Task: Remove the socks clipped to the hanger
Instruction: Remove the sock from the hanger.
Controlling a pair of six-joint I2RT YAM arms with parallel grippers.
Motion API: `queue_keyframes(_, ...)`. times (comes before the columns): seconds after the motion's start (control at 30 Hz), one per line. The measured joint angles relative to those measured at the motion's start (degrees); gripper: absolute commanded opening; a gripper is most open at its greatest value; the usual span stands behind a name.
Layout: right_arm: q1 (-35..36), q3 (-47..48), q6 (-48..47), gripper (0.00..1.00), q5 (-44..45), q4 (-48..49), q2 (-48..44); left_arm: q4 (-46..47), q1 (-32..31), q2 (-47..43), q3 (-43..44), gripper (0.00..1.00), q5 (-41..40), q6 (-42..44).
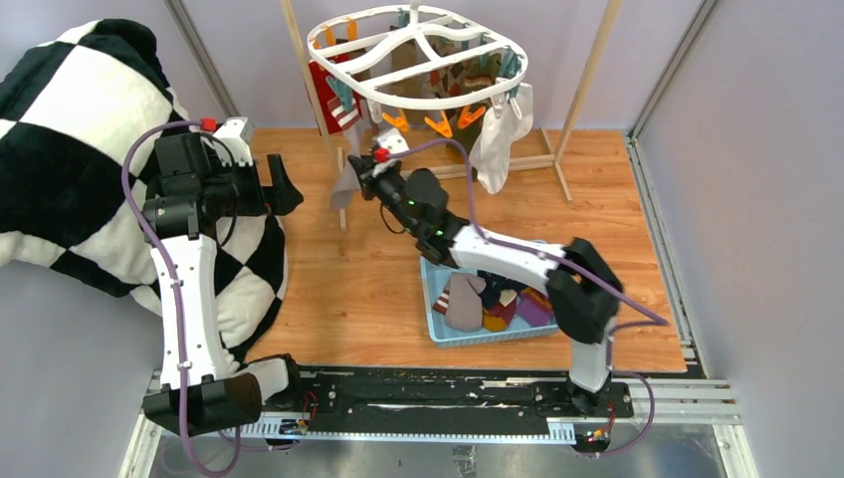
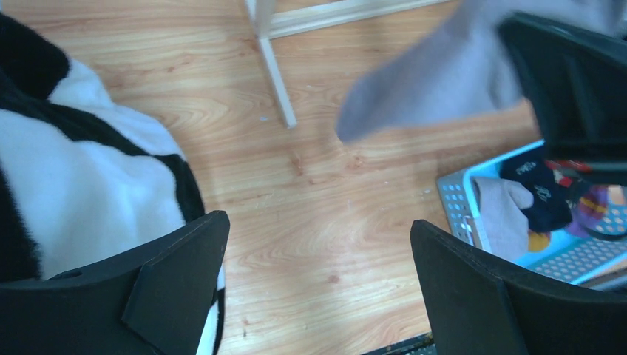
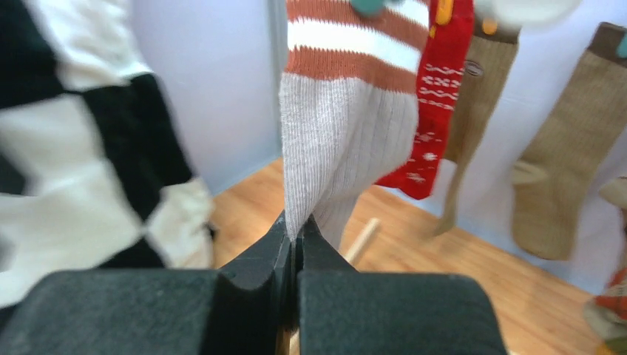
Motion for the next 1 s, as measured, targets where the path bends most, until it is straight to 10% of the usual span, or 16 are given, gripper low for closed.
queue_keyframes(0.57, -7.87, -35.95, 17.42, 0.00, -17.55, -11.78, -50.23, -0.24, -8.96, -2.14, -1.68, 1.00, 14.56, 0.11)
queue_keyframes(1.0, -11.30, -35.47, 26.60, 0.00, -31.26, -16.68, -48.72, -0.17, -16.55, -0.98, -0.17, 0.99, 21.31, -0.20)
